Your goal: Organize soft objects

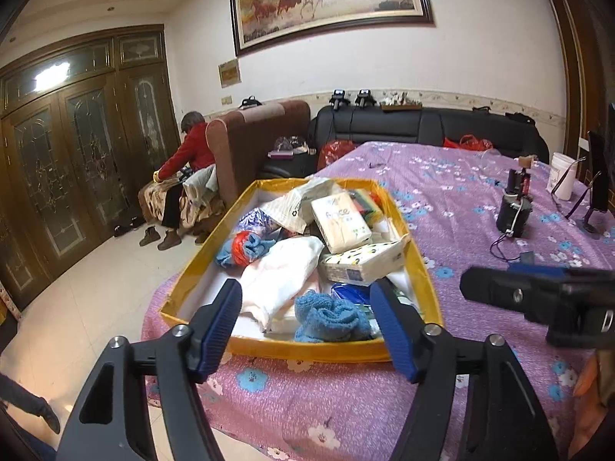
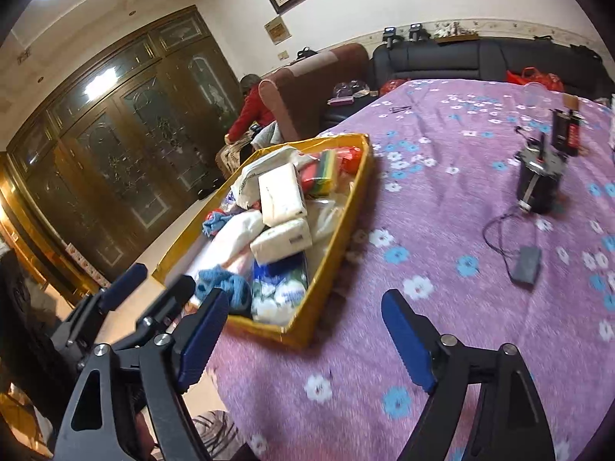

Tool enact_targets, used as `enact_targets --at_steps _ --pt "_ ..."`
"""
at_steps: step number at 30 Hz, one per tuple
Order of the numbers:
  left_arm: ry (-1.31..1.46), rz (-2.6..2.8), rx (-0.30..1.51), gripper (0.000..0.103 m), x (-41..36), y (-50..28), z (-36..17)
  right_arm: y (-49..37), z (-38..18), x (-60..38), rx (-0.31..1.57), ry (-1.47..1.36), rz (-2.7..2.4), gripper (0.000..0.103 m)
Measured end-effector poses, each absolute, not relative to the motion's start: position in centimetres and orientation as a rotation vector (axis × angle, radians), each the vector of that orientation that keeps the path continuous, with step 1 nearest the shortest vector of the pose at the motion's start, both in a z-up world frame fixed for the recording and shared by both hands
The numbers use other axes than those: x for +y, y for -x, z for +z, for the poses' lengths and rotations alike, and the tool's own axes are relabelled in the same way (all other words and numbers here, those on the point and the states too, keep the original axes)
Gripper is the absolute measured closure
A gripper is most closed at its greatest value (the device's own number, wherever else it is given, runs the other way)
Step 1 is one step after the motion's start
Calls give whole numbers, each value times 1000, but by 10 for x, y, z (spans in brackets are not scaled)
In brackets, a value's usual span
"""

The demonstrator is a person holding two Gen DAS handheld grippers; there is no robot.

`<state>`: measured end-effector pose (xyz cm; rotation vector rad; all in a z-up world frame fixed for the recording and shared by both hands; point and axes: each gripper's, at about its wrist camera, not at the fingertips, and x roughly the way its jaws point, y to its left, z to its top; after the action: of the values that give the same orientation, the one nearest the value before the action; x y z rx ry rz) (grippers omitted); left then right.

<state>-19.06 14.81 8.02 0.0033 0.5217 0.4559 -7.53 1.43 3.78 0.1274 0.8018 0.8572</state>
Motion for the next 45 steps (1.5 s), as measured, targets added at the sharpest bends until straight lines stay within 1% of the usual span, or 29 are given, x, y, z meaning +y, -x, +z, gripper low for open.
enact_targets --at_steps 1,3,4,5,8,10,12,17,24,33,39,45 --pt "-2 459 514 30 145 193 81 79 38 12 795 -130 848 16" --pt "11 466 496 18 139 205 83 94 39 3 755 -137 803 16" --pt "15 465 488 15 135 209 83 101 40 0 736 -134 785 15" --pt "16 467 481 13 132 215 83 109 41 -3 721 -128 765 14" --pt "19 462 460 11 123 232 83 132 41 -12 704 -139 718 13" --pt "30 452 442 7 119 243 82 145 42 -19 695 -145 704 13" --pt "49 440 409 0 117 254 81 159 44 -27 652 -139 679 9" --pt "30 449 405 0 115 261 70 166 42 -33 579 -75 600 8" --pt "32 477 476 0 126 260 52 158 33 -27 612 -63 549 8" --pt "128 528 420 0 153 285 39 175 28 6 606 74 544 8" --pt "171 572 443 0 164 284 35 180 24 12 601 117 569 8" --pt "157 583 462 0 163 281 32 184 24 10 595 119 573 8"
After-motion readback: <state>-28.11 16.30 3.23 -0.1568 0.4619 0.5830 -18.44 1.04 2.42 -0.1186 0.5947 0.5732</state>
